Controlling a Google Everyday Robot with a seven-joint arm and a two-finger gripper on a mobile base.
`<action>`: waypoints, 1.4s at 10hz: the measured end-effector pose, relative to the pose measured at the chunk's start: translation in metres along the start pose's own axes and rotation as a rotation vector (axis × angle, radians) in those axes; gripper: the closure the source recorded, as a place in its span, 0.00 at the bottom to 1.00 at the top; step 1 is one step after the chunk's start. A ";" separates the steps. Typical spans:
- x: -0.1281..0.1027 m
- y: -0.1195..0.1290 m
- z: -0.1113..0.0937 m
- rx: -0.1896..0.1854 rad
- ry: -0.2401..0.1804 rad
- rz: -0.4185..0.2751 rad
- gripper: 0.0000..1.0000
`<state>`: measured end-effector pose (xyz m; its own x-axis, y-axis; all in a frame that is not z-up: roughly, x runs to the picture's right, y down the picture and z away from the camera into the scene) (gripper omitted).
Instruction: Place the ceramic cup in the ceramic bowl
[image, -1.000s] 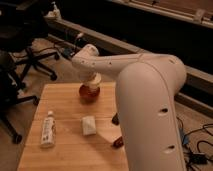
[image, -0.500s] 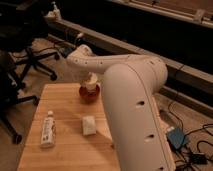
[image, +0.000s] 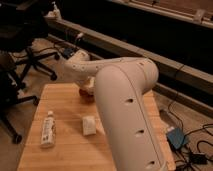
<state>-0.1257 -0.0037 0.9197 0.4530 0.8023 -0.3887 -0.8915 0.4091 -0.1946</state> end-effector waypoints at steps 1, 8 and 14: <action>0.001 0.002 0.004 -0.001 -0.001 0.003 0.48; 0.007 0.003 -0.002 0.008 -0.002 0.024 0.20; -0.005 0.025 -0.074 0.031 -0.094 0.010 0.20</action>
<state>-0.1508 -0.0292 0.8503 0.4434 0.8432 -0.3039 -0.8962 0.4128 -0.1624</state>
